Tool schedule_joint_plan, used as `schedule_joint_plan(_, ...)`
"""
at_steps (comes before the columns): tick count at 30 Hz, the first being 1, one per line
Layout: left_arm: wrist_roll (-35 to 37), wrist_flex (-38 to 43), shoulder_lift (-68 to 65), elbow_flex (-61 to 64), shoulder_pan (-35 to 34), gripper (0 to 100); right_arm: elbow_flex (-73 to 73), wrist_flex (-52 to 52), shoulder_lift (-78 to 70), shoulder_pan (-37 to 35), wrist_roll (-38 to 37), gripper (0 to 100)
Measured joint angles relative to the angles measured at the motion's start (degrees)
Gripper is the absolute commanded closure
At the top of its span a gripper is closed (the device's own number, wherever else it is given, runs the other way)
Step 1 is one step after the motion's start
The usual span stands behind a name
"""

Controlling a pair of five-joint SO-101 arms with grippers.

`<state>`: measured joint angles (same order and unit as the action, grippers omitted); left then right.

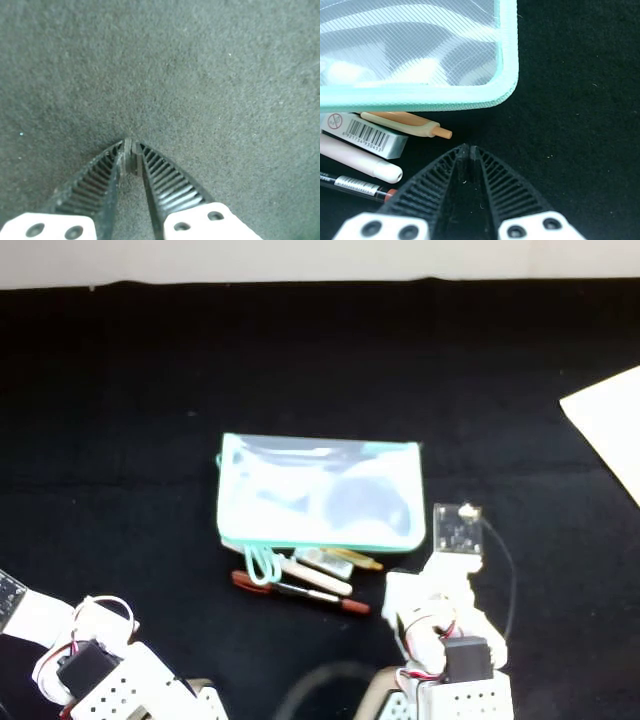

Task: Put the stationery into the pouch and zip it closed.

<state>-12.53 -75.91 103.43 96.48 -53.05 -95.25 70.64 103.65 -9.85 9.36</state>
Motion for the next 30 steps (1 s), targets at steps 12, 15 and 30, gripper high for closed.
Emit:
schedule_joint_plan(12,0.0,0.0,0.0,0.0,0.09,99,0.0,0.0,0.0,0.0,0.0,99.2)
schedule_joint_plan(15,0.0,0.0,0.0,0.0,0.09,99,0.0,0.0,0.0,0.0,0.0,99.2)
schedule_joint_plan(30,0.0,0.0,0.0,0.0,6.95,99,0.0,0.0,0.0,0.0,0.0,99.2)
